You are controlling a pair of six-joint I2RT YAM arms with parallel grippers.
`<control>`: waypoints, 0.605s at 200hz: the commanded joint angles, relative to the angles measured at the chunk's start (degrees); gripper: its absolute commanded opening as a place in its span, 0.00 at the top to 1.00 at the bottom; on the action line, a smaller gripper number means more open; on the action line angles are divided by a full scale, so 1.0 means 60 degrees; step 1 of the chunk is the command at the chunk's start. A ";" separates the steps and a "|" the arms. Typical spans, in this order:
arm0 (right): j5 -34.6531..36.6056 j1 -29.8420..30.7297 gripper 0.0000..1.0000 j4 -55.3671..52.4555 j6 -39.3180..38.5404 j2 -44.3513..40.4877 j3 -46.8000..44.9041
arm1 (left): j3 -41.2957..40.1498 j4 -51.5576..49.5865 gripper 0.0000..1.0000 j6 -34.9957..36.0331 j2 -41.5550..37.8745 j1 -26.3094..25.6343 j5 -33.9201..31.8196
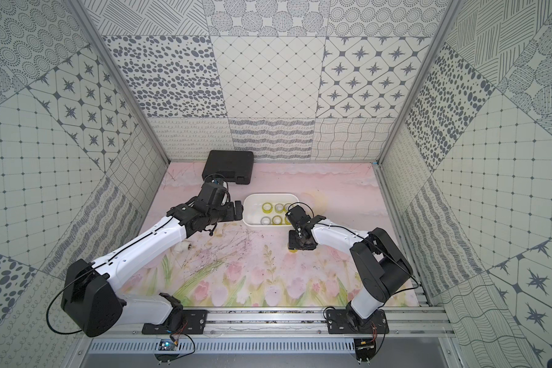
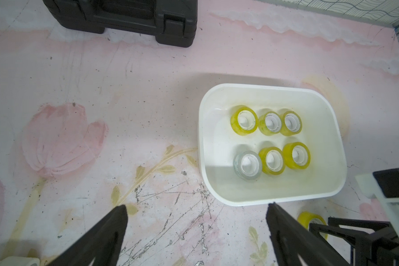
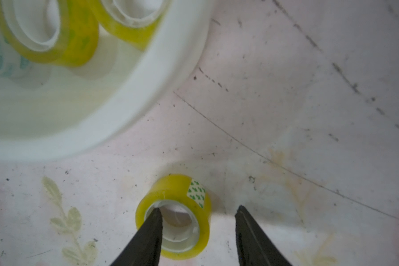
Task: Put the transparent tape into the storage box
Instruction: Pick up the tape at the center of the board.
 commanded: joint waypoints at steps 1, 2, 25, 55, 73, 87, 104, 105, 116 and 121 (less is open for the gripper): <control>0.0196 0.0060 0.58 0.0120 0.0070 -0.0168 -0.0228 | -0.0023 0.0062 0.01 -0.0099 -0.0030 0.0036 0.0138; 0.0191 0.0056 0.58 0.0113 0.0074 -0.0165 -0.0229 | -0.0023 0.0064 0.01 -0.0097 -0.0027 0.0038 0.0140; 0.0102 0.0058 0.60 0.0186 0.0037 0.0047 -0.0195 | -0.0037 0.0103 0.01 -0.0142 0.0034 0.0041 0.0200; 0.0085 0.0093 0.66 0.0249 0.0020 0.0201 -0.0150 | -0.0070 0.0098 0.01 -0.0139 -0.0057 0.0054 0.0102; 0.0093 0.0095 0.67 0.0250 -0.0026 0.0234 -0.0122 | -0.0204 0.0088 0.01 -0.0151 -0.0162 0.0080 0.0053; 0.0093 0.0096 0.68 0.0223 -0.0008 0.0223 -0.0102 | -0.0272 0.0095 0.01 -0.0183 -0.0187 0.0121 0.0053; 0.0091 0.0106 0.70 0.0191 0.0017 0.0191 -0.0111 | -0.0273 0.0094 0.01 -0.0220 -0.0153 0.0109 0.0062; 0.0095 0.0108 0.71 0.0192 0.0018 0.0190 -0.0112 | -0.0273 0.0095 0.01 -0.0225 -0.0147 0.0104 0.0062; 0.0085 0.0108 0.76 0.0183 0.0018 0.0175 -0.0111 | -0.0272 0.0365 0.01 -0.0256 -0.0135 0.0113 0.0072; 0.0094 0.0108 0.79 0.0172 0.0017 0.0163 -0.0100 | -0.0272 0.0374 0.01 -0.0258 -0.0129 0.0115 0.0085</control>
